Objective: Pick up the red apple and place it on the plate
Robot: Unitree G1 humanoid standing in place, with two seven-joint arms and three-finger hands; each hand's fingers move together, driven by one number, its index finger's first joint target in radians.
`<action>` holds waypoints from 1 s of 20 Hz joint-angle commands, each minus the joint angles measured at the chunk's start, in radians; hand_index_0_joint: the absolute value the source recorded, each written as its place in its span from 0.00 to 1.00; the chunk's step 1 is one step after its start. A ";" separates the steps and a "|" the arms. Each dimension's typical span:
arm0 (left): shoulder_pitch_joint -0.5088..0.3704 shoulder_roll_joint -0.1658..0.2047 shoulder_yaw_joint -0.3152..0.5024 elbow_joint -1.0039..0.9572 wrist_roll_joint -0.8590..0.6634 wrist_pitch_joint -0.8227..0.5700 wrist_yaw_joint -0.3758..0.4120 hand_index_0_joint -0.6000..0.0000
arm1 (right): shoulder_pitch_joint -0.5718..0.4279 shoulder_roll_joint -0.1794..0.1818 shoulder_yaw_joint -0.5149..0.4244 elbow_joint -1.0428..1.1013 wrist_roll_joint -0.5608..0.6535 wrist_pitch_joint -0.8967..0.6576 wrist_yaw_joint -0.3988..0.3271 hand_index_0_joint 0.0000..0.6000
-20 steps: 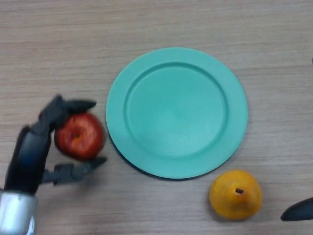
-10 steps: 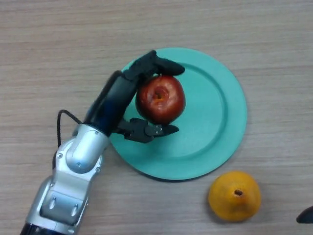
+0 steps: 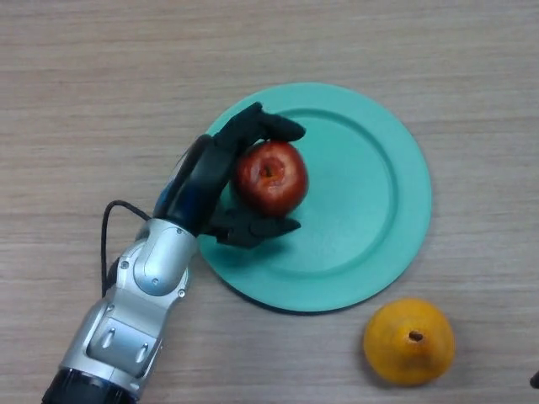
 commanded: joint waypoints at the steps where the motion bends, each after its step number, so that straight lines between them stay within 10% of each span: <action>1: -0.019 0.011 0.062 -0.106 0.058 -0.035 0.030 0.83 | -0.002 -0.041 -0.049 -0.052 0.008 -0.152 -0.058 0.00; 2: -0.009 0.011 0.100 -0.178 0.087 0.046 -0.011 0.99 | -0.023 -0.055 -0.025 -0.052 -0.014 -0.129 -0.080 0.00; 7: 0.024 0.020 0.234 -0.626 -0.058 0.342 -0.266 1.00 | -0.149 -0.079 0.044 -0.052 -0.053 0.004 -0.105 0.00; 10: 0.042 0.066 0.397 -0.891 -0.296 0.612 -0.269 1.00 | -0.228 -0.076 0.043 -0.052 -0.027 0.084 -0.123 0.00; 14: 0.210 0.149 0.599 -0.983 -0.647 0.485 -0.198 1.00 | -0.306 -0.009 0.065 -0.052 -0.039 0.150 -0.104 0.00; 18: 0.380 0.135 0.582 -0.932 -0.487 0.152 -0.249 1.00 | -0.341 0.128 0.108 -0.052 -0.145 0.210 -0.013 0.00; 20: 0.347 0.151 0.621 -0.876 -0.471 0.143 -0.247 1.00 | -0.368 0.092 0.166 -0.052 -0.149 0.231 -0.096 0.00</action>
